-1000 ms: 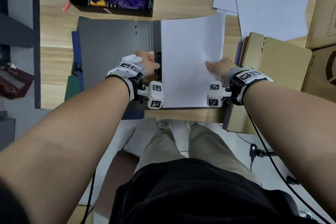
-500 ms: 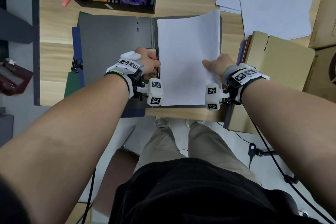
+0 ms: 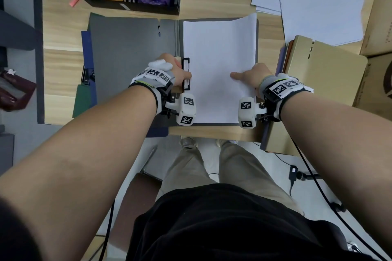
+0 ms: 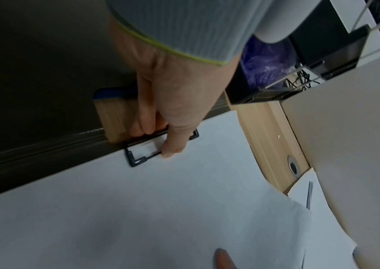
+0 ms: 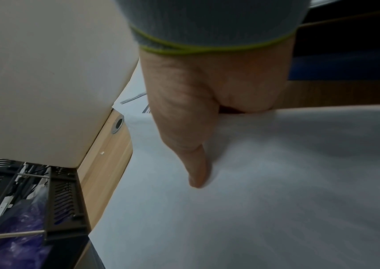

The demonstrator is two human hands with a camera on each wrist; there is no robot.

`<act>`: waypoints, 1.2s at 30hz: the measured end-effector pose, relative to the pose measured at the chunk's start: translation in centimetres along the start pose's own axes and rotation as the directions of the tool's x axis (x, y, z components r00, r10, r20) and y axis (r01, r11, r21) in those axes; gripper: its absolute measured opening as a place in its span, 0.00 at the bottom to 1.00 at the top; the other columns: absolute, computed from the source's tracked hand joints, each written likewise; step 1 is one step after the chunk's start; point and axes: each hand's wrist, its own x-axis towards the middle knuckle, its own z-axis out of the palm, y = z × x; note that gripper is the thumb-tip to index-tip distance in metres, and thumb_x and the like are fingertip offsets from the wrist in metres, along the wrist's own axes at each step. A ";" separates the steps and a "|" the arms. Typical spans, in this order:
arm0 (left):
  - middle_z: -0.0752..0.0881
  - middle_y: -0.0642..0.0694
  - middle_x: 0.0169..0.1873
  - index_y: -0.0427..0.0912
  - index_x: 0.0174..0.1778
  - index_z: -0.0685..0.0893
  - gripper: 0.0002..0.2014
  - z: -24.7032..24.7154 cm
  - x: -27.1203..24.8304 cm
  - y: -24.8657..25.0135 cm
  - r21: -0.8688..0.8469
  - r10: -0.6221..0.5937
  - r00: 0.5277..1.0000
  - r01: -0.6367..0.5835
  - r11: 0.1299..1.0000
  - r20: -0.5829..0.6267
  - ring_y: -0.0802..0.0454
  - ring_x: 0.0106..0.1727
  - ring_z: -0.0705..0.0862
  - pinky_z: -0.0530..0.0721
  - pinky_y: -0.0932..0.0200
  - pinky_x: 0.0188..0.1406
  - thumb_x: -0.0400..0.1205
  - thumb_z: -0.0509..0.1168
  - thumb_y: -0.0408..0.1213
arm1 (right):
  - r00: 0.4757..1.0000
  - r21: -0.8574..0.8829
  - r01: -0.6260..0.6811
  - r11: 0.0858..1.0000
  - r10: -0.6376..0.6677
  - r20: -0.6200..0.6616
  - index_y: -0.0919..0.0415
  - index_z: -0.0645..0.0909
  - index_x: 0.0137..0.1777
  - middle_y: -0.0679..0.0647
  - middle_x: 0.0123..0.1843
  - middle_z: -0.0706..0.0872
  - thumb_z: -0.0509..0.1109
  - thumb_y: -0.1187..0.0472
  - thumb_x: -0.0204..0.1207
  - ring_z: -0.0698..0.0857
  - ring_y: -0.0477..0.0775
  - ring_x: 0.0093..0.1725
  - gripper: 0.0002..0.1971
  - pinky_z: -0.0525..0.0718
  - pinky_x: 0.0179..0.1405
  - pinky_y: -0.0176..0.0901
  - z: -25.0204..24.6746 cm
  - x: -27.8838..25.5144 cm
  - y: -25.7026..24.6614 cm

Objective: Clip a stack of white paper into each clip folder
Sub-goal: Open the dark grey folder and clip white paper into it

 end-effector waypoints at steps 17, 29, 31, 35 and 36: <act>0.80 0.49 0.31 0.43 0.37 0.78 0.22 0.3 0.7 0.8 0.280 0.064 0.998 -0.062 0.958 0.001 0.51 0.27 0.77 0.76 0.62 0.29 0.66 0.78 0.55 | 0.969 -0.271 0.049 0.961 -0.111 -0.219 0.62 0.80 0.63 0.58 0.57 0.87 0.77 0.49 0.71 0.85 0.61 0.53 0.24 0.82 0.49 0.47 -0.6 1.5 -0.7; 0.83 0.44 0.37 0.40 0.44 0.81 0.26 0.1 -0.4 -0.4 0.293 0.123 0.992 -0.105 0.950 -0.043 0.49 0.32 0.80 0.78 0.61 0.28 0.69 0.75 0.61 | 0.935 -0.281 0.156 0.947 -0.233 -0.267 0.58 0.72 0.58 0.58 0.62 0.81 0.68 0.69 0.74 0.79 0.57 0.48 0.15 0.75 0.43 0.46 -1.3 1.6 -2.6; 0.78 0.43 0.50 0.40 0.58 0.77 0.36 -0.8 -0.7 -1.0 0.275 0.075 0.993 -0.048 0.960 -0.086 0.43 0.47 0.82 0.81 0.51 0.42 0.65 0.77 0.61 | 0.937 -0.324 0.218 0.921 -0.290 -0.193 0.56 0.73 0.58 0.56 0.62 0.80 0.70 0.68 0.74 0.80 0.56 0.49 0.15 0.74 0.40 0.44 -0.8 1.1 -4.2; 0.69 0.38 0.65 0.40 0.67 0.70 0.45 -4.0 -2.0 -3.7 0.261 -0.015 0.956 0.095 0.961 -0.294 0.38 0.64 0.73 0.76 0.44 0.54 0.62 0.80 0.59 | 0.906 -0.348 0.387 0.854 -0.422 -0.029 0.54 0.73 0.73 0.54 0.69 0.79 0.71 0.62 0.76 0.81 0.56 0.57 0.25 0.75 0.47 0.43 2.5 -1.0 -8.0; 0.68 0.37 0.67 0.40 0.68 0.69 0.45 -4.4 -2.3 -4.1 0.259 -0.060 0.936 0.157 0.953 -0.347 0.38 0.66 0.71 0.75 0.44 0.59 0.62 0.80 0.59 | 0.899 -0.376 0.405 0.833 -0.438 -0.003 0.53 0.71 0.76 0.53 0.71 0.79 0.71 0.61 0.77 0.81 0.57 0.61 0.27 0.76 0.50 0.42 3.3 -1.5 -8.7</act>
